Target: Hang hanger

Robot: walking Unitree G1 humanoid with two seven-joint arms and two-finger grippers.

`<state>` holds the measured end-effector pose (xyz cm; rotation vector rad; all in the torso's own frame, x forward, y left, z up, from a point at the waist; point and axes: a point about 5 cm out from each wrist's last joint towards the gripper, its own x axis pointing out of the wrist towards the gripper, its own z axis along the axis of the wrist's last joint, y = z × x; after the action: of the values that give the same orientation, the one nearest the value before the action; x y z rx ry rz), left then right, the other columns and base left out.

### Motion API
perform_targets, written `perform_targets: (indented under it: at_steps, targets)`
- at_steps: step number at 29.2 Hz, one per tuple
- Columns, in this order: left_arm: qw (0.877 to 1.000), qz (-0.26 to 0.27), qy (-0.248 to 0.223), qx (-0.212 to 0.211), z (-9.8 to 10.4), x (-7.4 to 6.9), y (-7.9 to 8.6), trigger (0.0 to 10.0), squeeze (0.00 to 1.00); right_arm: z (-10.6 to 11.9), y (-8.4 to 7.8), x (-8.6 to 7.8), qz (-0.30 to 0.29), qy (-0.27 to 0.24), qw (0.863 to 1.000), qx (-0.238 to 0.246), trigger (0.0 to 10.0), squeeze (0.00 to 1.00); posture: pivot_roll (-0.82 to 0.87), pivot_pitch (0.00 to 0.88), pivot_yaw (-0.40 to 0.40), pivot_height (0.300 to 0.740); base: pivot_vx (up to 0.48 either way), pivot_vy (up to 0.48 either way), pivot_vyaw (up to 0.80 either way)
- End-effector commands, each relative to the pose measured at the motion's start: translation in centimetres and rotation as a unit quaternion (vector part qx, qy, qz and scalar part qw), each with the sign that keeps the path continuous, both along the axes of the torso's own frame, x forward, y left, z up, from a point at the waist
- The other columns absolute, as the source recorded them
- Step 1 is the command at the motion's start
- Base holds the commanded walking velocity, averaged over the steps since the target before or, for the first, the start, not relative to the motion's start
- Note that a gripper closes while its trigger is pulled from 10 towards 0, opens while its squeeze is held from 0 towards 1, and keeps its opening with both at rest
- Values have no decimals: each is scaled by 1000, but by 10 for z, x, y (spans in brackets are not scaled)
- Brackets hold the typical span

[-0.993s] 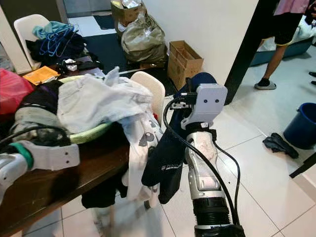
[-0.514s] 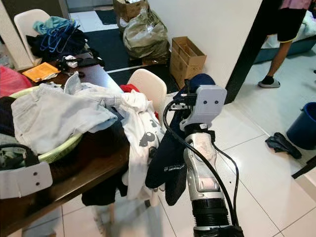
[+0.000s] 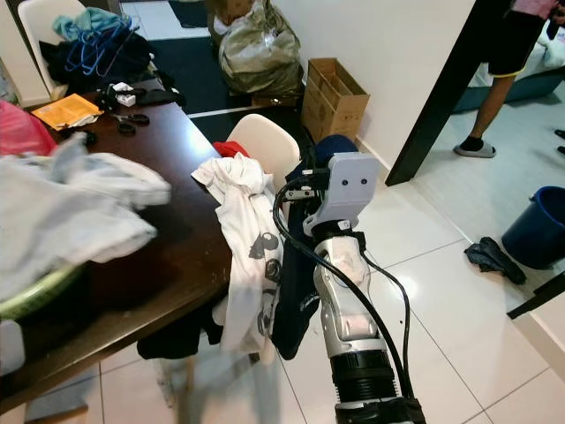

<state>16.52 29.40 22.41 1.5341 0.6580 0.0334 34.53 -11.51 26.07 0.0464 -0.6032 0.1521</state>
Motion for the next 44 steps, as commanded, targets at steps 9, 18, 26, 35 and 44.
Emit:
perform_targets:
  at_steps: [9,18,26,35,44]
  targets:
    - [999,-4,-5,-31,-34,13,-9,10000,1000,9,4,1,15,-22,1000,5,10000,0,90,198,-11,740,0,0,0]
    - [972,-9,-233,23,12,35,-19,10000,0,8,-1,0,5,-23,1000,5,10000,0,85,195,-3,740,0,0,0]
    - [917,-57,-394,-34,39,32,-61,10000,0,9,2,2,13,-25,1000,6,10000,0,102,192,-14,740,0,0,0]
    - [842,-210,-464,-179,47,42,-121,10000,0,21,-1,2,14,-44,999,11,10000,0,96,178,-15,740,0,0,0]
    - [848,-206,-442,-210,34,54,-127,10000,0,38,-8,2,16,-70,997,9,10000,0,77,159,-8,740,0,0,0]
